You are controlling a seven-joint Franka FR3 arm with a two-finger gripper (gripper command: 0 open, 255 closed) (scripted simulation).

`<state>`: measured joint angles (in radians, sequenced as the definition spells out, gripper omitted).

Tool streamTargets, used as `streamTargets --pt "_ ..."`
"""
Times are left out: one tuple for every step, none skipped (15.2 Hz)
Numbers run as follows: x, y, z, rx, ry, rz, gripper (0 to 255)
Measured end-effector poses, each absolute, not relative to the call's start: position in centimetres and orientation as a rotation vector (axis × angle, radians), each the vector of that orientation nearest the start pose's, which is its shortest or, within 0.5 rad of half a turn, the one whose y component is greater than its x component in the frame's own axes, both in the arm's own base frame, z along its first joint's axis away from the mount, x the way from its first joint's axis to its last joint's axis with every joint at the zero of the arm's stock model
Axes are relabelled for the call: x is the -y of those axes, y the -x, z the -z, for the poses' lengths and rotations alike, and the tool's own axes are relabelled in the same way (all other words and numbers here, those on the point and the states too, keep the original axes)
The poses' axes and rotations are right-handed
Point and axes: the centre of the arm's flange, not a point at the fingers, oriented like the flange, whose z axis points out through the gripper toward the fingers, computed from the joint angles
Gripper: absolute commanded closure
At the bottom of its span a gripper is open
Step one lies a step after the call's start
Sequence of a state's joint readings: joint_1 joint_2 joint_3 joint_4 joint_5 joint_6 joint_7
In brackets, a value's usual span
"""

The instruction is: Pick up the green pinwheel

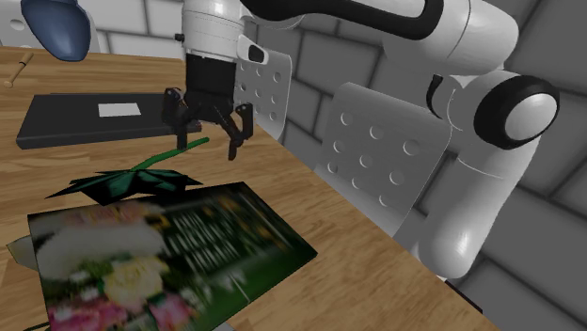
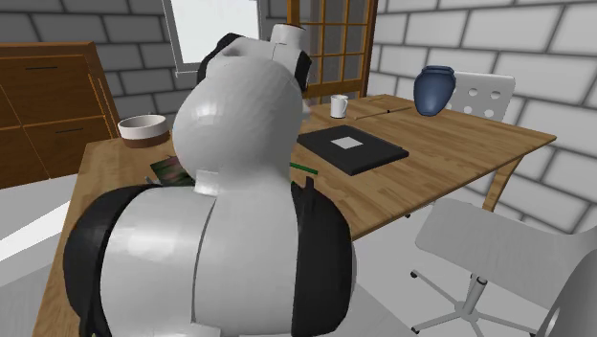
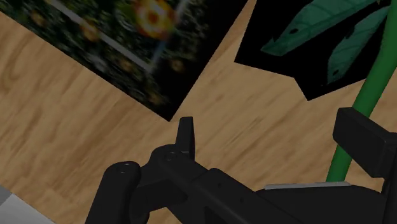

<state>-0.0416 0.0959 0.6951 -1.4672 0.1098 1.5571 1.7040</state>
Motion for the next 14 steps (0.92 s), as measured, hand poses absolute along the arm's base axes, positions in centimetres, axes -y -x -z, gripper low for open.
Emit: streamTargets --pt "-35.0 -47.0 -63.4 -1.571 2.619 -0.23 0" --pt "-35.8 -47.9 -63.7 -1.607 2.598 -0.227 0" --pt "-36.7 -49.0 -64.1 -1.644 2.576 -0.225 0" --pt "-37.3 -50.3 -64.4 -1.682 2.552 -0.222 0" --pt "-37.7 -51.1 -64.6 -1.715 2.533 -0.219 0" --pt "-38.0 -51.5 -64.3 -1.734 2.522 -0.218 0" --pt "-38.1 -51.7 -63.9 -1.743 2.517 -0.217 0" --pt "-38.2 -51.8 -63.4 -1.748 2.514 -0.216 0" --pt "-38.2 -51.8 -63.0 -1.75 2.512 -0.216 0" --pt "-38.2 -51.8 -62.5 -1.751 2.512 -0.215 0" --pt "-38.3 -51.8 -62.0 -1.752 2.511 -0.215 0" --pt "-38.4 -51.8 -61.4 -1.752 2.511 -0.215 0" --pt "-38.3 -51.8 -61.0 -1.752 2.511 -0.215 0" --pt "-38.3 -51.9 -60.8 -1.753 2.511 -0.215 255"
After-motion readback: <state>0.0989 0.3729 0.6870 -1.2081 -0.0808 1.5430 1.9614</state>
